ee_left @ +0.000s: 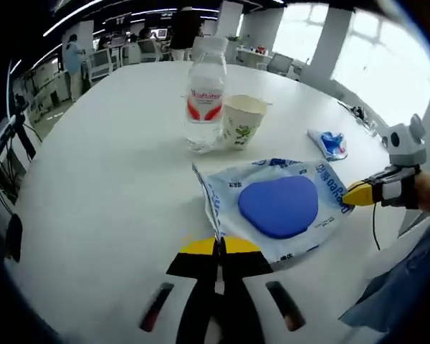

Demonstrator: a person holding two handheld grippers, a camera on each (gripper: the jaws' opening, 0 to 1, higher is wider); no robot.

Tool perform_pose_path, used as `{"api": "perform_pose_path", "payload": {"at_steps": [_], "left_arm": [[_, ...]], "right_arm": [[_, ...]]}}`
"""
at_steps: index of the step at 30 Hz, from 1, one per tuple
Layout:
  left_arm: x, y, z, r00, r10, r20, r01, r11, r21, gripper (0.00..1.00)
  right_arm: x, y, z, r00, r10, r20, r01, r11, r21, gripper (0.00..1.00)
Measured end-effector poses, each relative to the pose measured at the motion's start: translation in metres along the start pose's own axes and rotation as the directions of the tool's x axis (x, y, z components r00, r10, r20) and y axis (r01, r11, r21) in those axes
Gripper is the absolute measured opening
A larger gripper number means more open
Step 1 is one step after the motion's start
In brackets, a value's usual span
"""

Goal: Arrange the tabletop items into an orderly group along one side of the table until the central work area is clear of visible clutter.

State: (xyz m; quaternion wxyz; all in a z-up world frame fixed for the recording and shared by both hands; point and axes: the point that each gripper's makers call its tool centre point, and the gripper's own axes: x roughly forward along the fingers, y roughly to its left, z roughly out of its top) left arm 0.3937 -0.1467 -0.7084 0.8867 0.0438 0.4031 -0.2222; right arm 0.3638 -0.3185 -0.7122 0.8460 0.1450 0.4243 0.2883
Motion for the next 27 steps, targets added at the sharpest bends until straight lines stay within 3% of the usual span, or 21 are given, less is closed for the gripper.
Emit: {"api": "perform_pose_path", "payload": {"at_steps": [4, 7, 9, 12, 14, 16, 21, 27], "left_arm": [[0.006, -0.019, 0.019, 1.0, -0.009, 0.022, 0.006, 0.991, 0.134, 0.0], [0.012, -0.04, 0.034, 0.999, -0.025, 0.032, 0.016, 0.966, 0.257, 0.0], [0.019, -0.054, 0.04, 0.998, -0.046, 0.029, 0.035, 0.951, 0.307, 0.0], [0.026, -0.068, 0.049, 0.997, -0.07, 0.031, 0.056, 0.946, 0.32, 0.0], [0.03, -0.078, 0.058, 0.997, -0.076, 0.029, 0.06, 0.928, 0.368, 0.0], [0.036, -0.082, 0.069, 0.999, -0.04, 0.017, 0.028, 0.891, 0.453, 0.0], [0.047, -0.089, 0.098, 0.999, -0.021, 0.046, -0.007, 0.844, 0.536, 0.0], [0.062, -0.09, 0.114, 0.999, -0.025, 0.029, 0.006, 0.837, 0.548, 0.0]], "right_arm": [[-0.012, -0.013, 0.006, 0.998, -0.056, 0.019, 0.056, 0.998, -0.038, 0.0], [-0.024, -0.023, 0.009, 0.994, -0.101, 0.039, 0.102, 0.994, -0.035, 0.0], [-0.028, -0.029, 0.011, 0.991, -0.127, 0.047, 0.129, 0.991, -0.03, 0.0], [-0.033, -0.039, 0.014, 0.985, -0.163, 0.059, 0.164, 0.986, -0.025, 0.0], [-0.035, -0.046, 0.017, 0.981, -0.184, 0.06, 0.186, 0.982, -0.026, 0.0], [-0.036, -0.054, 0.023, 0.978, -0.2, 0.064, 0.202, 0.979, -0.028, 0.0], [-0.036, -0.068, 0.046, 0.97, -0.226, 0.085, 0.232, 0.97, -0.066, 0.0], [-0.039, -0.085, 0.067, 0.962, -0.254, 0.096, 0.264, 0.959, -0.108, 0.0]]}}
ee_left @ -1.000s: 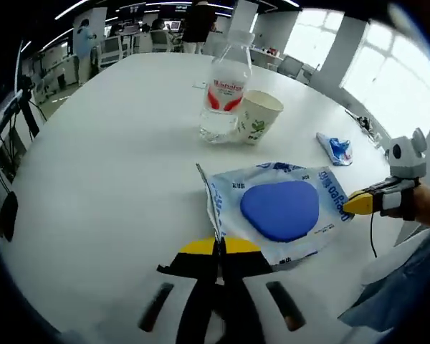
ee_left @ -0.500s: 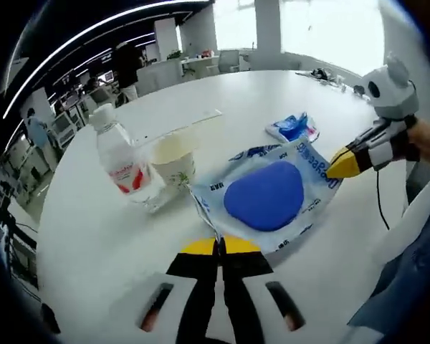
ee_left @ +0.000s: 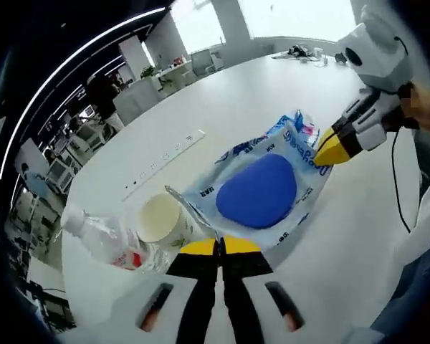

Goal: Arrange the tabletop items into an orderly group along one side of the table until the central work area is clear of visible clutter.

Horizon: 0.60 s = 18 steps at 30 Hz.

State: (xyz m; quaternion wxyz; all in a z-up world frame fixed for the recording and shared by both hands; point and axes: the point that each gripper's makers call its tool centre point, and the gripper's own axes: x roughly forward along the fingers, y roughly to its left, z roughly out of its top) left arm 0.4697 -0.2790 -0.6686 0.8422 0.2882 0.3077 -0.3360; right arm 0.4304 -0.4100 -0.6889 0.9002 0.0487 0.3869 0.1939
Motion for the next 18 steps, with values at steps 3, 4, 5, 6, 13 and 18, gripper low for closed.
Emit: {"api": "perform_pose_path", "payload": {"at_steps": [3, 4, 5, 6, 13, 18], "left_arm": [[0.007, 0.002, 0.009, 1.0, 0.0, -0.002, 0.0, 1.0, 0.031, 0.0], [0.009, 0.002, 0.011, 1.0, -0.002, -0.006, 0.002, 0.999, 0.039, 0.0], [0.012, 0.002, 0.012, 1.0, -0.005, -0.012, 0.005, 0.999, 0.047, 0.0], [0.015, 0.002, 0.013, 1.0, -0.008, -0.015, 0.009, 0.999, 0.049, 0.0], [0.035, 0.009, 0.009, 0.997, -0.024, -0.077, 0.027, 0.999, 0.037, 0.0], [0.042, 0.016, 0.003, 0.995, -0.029, -0.099, 0.033, 0.999, 0.032, 0.0]], "right_arm": [[0.001, -0.008, 0.007, 1.0, -0.01, 0.008, 0.01, 1.0, 0.006, 0.0], [0.002, -0.011, 0.009, 1.0, -0.016, 0.008, 0.016, 1.0, 0.005, 0.0], [0.004, -0.014, 0.01, 1.0, -0.02, 0.005, 0.02, 1.0, 0.004, 0.0], [0.006, -0.018, 0.009, 1.0, -0.029, -0.004, 0.029, 1.0, 0.003, 0.0], [0.013, -0.033, 0.015, 0.998, -0.065, 0.006, 0.065, 0.998, -0.004, 0.0], [0.025, -0.035, 0.019, 0.998, -0.069, 0.001, 0.069, 0.997, -0.017, 0.0]]}}
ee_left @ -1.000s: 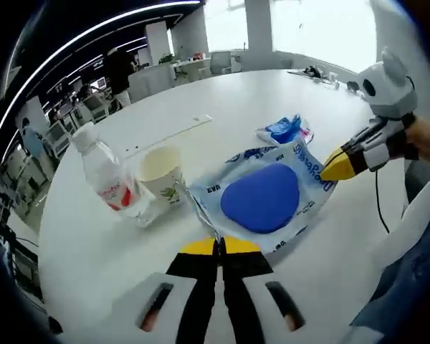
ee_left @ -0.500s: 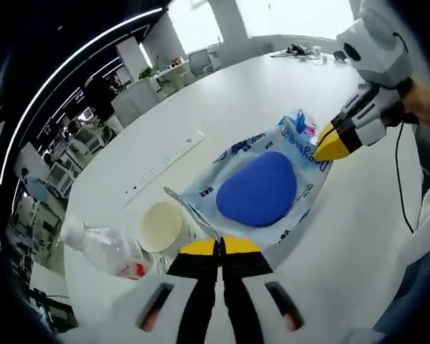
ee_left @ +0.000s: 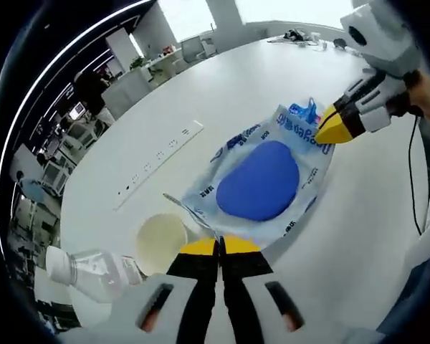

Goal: Arrange the tabletop items into an orderly group along one side of the table until the central work area is clear of visible clutter.

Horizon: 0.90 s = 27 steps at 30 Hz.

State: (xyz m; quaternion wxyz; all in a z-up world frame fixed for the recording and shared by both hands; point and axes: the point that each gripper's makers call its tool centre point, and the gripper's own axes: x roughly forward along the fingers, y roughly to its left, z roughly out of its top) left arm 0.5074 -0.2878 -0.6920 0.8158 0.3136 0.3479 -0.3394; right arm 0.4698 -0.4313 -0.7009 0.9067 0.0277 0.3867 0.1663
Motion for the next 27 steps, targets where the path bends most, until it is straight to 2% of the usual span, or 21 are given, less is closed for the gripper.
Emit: {"api": "perform_pose_path", "payload": {"at_steps": [9, 15, 19, 23, 27], "left_arm": [[0.014, 0.003, -0.01, 0.999, -0.001, -0.052, 0.002, 1.0, 0.016, 0.0], [0.024, 0.001, -0.016, 0.997, -0.012, -0.079, 0.013, 1.0, 0.009, 0.0], [0.031, 0.001, -0.023, 0.995, -0.011, -0.101, 0.014, 1.0, 0.028, 0.0], [0.034, 0.002, -0.026, 0.994, -0.018, -0.109, 0.019, 1.0, 0.005, 0.0], [0.038, 0.002, -0.03, 0.993, -0.013, -0.121, 0.014, 1.0, 0.007, 0.0]], "right_arm": [[0.027, -0.006, -0.006, 0.998, -0.007, -0.061, 0.004, 0.998, -0.057, 0.0], [0.035, -0.012, -0.011, 0.996, -0.016, -0.09, 0.008, 0.996, -0.088, 0.0], [0.038, -0.017, -0.014, 0.995, -0.017, -0.101, 0.008, 0.996, -0.086, 0.0], [0.04, -0.025, -0.022, 0.993, -0.023, -0.12, 0.016, 0.998, -0.058, 0.0], [0.041, -0.023, -0.024, 0.993, -0.017, -0.121, 0.01, 0.998, -0.057, 0.0]]}}
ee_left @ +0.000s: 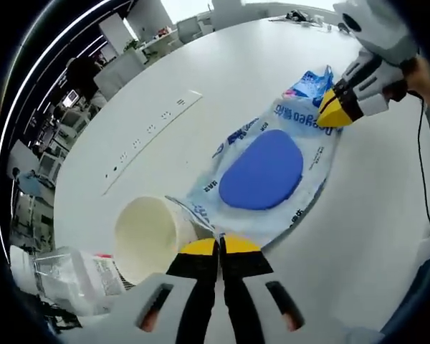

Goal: Arrange the tabletop items into an orderly group along one side of the table until the central work area is clear of visible clutter.

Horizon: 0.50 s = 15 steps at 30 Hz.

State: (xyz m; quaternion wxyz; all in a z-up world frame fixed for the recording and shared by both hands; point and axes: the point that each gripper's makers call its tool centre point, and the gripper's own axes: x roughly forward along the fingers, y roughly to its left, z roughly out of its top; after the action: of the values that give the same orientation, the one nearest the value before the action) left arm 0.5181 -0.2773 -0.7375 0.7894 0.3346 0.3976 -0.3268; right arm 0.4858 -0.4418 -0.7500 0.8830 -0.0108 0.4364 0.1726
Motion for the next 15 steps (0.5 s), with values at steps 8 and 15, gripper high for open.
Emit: {"api": "perform_pose_path", "payload": {"at_steps": [8, 15], "left_arm": [[0.006, -0.002, -0.005, 1.0, 0.006, -0.016, -0.006, 1.0, 0.031, 0.0], [0.01, -0.004, -0.012, 0.999, 0.021, -0.034, -0.02, 0.999, 0.04, 0.0]], "right_arm": [[0.003, 0.0, -0.006, 1.0, 0.003, -0.02, -0.003, 1.0, 0.012, 0.0], [0.005, 0.0, -0.01, 0.999, -0.005, -0.033, 0.005, 1.0, -0.003, 0.0]]}}
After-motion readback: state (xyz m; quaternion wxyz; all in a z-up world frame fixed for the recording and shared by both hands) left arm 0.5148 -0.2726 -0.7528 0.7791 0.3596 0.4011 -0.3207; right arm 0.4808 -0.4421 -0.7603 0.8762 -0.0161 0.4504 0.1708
